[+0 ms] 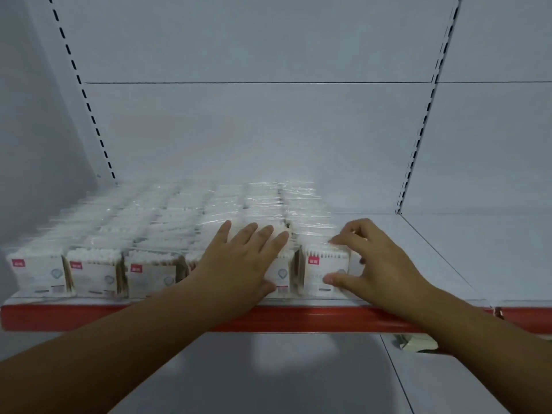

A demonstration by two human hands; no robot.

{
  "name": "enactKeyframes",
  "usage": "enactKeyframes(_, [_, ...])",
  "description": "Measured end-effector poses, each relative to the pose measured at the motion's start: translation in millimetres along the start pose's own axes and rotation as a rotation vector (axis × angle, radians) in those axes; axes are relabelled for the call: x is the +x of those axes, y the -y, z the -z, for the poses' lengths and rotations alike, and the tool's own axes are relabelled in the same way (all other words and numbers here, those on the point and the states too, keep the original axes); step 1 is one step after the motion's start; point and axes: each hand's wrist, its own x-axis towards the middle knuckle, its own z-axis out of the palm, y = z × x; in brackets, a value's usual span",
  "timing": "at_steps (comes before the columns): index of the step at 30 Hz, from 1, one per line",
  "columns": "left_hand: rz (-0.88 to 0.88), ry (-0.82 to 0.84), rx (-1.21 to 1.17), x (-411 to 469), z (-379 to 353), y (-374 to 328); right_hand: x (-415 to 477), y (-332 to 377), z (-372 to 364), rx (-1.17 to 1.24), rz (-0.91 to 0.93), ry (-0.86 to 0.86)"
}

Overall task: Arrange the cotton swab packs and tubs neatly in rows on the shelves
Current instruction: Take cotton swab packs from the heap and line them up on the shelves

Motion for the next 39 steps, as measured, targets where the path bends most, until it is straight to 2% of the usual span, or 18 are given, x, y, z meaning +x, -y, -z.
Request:
enactKeyframes(2, [0.0, 0.004, 0.019, -1, -1, 1, 1, -6, -5, -0.105, 0.14, -0.07])
enactKeyframes(4, [-0.006, 0.004, 0.032, -1, -2, 0, 3, -4, -10, -0.155, 0.238, -0.061])
enactKeyframes(8, [-0.021, -0.006, 0.001, -1, -4, 2, 6, -2, -12, -0.236, 0.296, -0.012])
enactKeyframes(13, [-0.017, 0.028, 0.005, -10, -1, 14, 6, 9, -12, -0.309, 0.184, 0.068])
enactKeyframes(16, [0.028, 0.136, -0.049, -10, -5, 35, 16, 22, -17, -0.43, 0.151, 0.212])
enactKeyframes(19, [0.023, 0.176, -0.131, -4, -9, 49, 25, 29, -16, -0.435, 0.075, 0.37])
enactKeyframes(25, [0.016, 0.197, -0.105, 6, -14, 52, 32, 29, -23, -0.397, 0.06, 0.37])
enactKeyframes(30, [-0.03, 0.255, -0.067, 6, -11, 57, 33, 31, -20, -0.478, 0.098, 0.388])
enactKeyframes(33, [-0.054, 0.285, -0.065, 4, 1, 59, 32, 35, -12, -0.527, 0.086, 0.462])
enactKeyframes(36, [-0.065, 0.246, -0.038, 4, 21, 57, 28, 39, 4, -0.487, 0.141, 0.387])
enactKeyframes(39, [-0.105, 0.21, -0.046, 23, 54, 39, 25, 25, 42, -0.364, 0.095, 0.325])
